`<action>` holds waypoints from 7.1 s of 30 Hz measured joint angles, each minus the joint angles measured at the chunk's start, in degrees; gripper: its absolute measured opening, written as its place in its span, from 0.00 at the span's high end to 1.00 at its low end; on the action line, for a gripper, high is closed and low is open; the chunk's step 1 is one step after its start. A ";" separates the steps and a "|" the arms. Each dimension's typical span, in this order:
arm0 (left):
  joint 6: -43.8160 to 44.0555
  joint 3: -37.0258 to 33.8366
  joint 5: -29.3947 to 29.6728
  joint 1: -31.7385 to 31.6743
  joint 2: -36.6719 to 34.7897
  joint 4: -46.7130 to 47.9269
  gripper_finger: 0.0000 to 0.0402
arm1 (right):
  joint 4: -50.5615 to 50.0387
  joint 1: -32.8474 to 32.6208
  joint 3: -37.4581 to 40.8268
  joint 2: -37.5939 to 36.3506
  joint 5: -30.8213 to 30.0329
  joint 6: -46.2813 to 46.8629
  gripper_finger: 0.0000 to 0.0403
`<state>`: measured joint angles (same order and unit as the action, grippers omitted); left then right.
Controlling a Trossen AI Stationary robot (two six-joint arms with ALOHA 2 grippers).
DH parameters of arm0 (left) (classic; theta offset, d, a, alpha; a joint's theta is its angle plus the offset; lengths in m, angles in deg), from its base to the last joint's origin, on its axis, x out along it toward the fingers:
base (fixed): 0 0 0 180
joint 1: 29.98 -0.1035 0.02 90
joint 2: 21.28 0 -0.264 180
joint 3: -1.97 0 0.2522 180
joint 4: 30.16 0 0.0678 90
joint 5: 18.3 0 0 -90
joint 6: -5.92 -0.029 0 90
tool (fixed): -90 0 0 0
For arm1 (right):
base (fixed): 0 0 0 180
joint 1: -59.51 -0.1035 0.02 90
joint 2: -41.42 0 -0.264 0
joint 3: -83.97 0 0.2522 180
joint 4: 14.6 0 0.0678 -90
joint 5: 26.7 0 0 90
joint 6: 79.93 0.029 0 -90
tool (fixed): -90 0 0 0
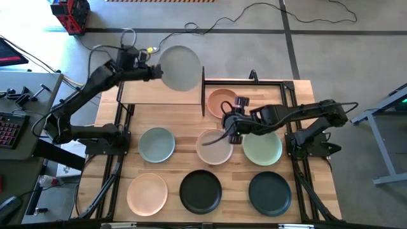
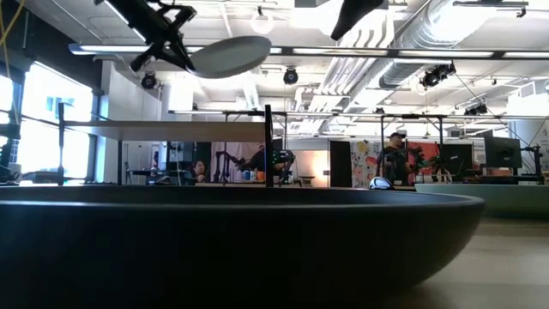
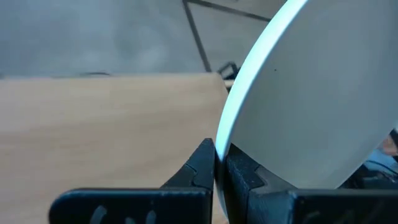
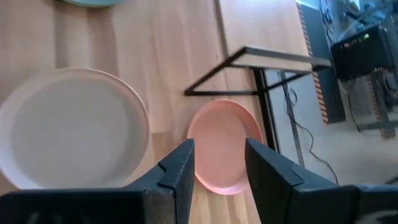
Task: Place and stack plates onto a shelf
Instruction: Put the white plate on the shelf, then stack the green plate on top of the white plate on the shelf
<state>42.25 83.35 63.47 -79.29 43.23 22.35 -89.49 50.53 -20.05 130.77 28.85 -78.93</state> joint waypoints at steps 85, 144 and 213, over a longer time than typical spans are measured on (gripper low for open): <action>-2.53 6.66 -7.58 -6.65 21.40 16.65 0.84 | -5.73 6.81 0.00 0.06 3.38 0.26 0.70; -12.38 6.18 -6.38 40.33 -0.78 19.49 0.78 | -3.32 0.78 4.69 0.78 29.12 49.20 0.70; 4.52 6.20 6.91 49.48 8.79 20.00 0.78 | 13.98 -7.16 35.74 7.05 31.53 62.13 0.77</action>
<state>46.77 89.56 70.37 -29.81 52.02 42.34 -75.51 43.37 15.69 137.82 60.38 -16.80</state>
